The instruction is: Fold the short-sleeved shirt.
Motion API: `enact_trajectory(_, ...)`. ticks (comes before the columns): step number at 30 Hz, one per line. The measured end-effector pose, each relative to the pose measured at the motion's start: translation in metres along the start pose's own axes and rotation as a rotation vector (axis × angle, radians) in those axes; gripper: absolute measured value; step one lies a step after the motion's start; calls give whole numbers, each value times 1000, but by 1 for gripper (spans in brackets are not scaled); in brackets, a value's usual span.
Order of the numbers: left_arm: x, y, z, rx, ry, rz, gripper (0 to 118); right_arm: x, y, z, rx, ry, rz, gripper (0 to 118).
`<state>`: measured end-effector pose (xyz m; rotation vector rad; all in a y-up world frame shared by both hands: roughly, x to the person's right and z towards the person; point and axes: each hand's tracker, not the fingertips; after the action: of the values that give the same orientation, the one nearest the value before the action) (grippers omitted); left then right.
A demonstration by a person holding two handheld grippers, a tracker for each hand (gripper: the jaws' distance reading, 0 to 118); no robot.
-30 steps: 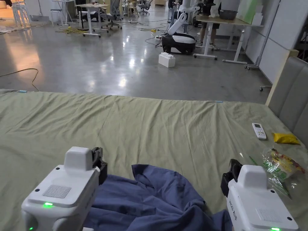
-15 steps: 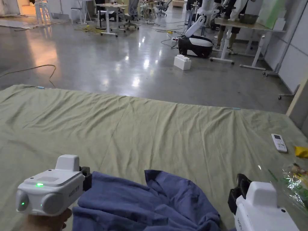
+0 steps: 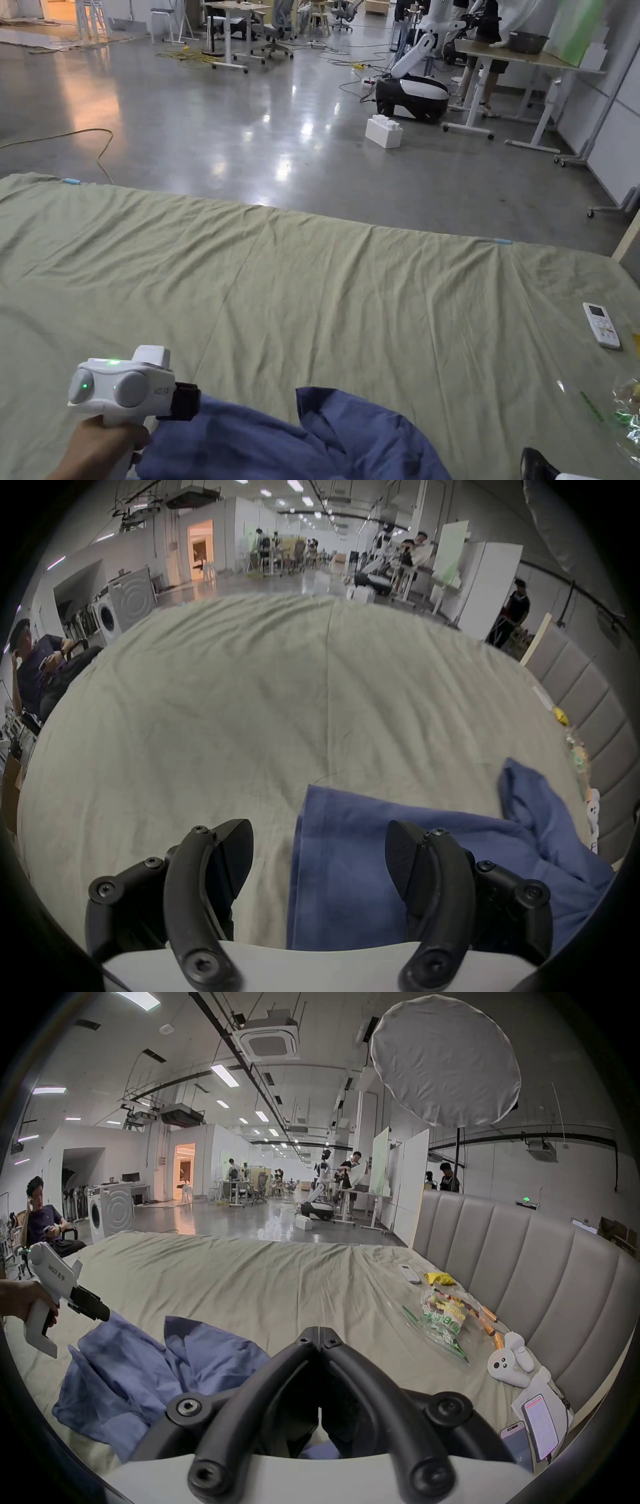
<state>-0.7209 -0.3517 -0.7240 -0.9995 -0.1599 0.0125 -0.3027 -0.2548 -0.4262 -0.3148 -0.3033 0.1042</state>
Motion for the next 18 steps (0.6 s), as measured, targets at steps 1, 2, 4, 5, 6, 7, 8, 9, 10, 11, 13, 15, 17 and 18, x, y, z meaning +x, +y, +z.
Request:
enact_trajectory(1, 0, 1, -11, -33, 14, -6, 80, 1, -2, -2, -13, -4, -1, 1)
enact_trajectory(2, 0, -1, -21, -59, 39, -9, 80, 3, -5, -4, -27, -8, -5, 1)
enact_trajectory(4, 3, -1, -34, -79, 64, -62, 80, 5, -9, -8, -47, -11, -11, 1)
enact_trajectory(5, 5, -3, -35, -70, 60, -78, 82, 6, -13, -9, -62, -14, -11, 1)
enact_trajectory(6, 9, -4, -35, -49, 69, -107, 82, 7, -15, -10, -67, -17, -10, 1)
enact_trajectory(7, 12, -4, -34, -39, 80, -140, 81, 8, -16, -11, -73, -19, -11, 1)
enact_trajectory(8, 16, -7, -32, -28, 93, -168, 79, 9, -17, -11, -79, -23, -14, 1)
enact_trajectory(9, 19, -9, -31, -26, 97, -184, 70, 10, -18, -11, -84, -26, -17, 1)
enact_trajectory(10, 22, -11, -31, -17, 87, -196, 60, 10, -19, -11, -89, -25, -23, 1)
enact_trajectory(11, 27, -13, -28, -10, 84, -213, 48, 11, -20, -11, -94, -25, -30, 1)
enact_trajectory(13, 38, -19, -24, 10, 74, -279, 10, 12, -21, -10, -104, -27, -37, 1)
enact_trajectory(15, 45, -22, -21, 28, 87, -316, 6, 15, -22, -8, -116, -28, -36, 1)
enact_trajectory(17, 44, -25, -16, 15, 87, -309, 5, 22, -22, -6, -140, -25, -33, 1)
enact_trajectory(18, 41, -24, -12, 19, 78, -286, 5, 26, -23, -4, -147, -25, -34, 1)
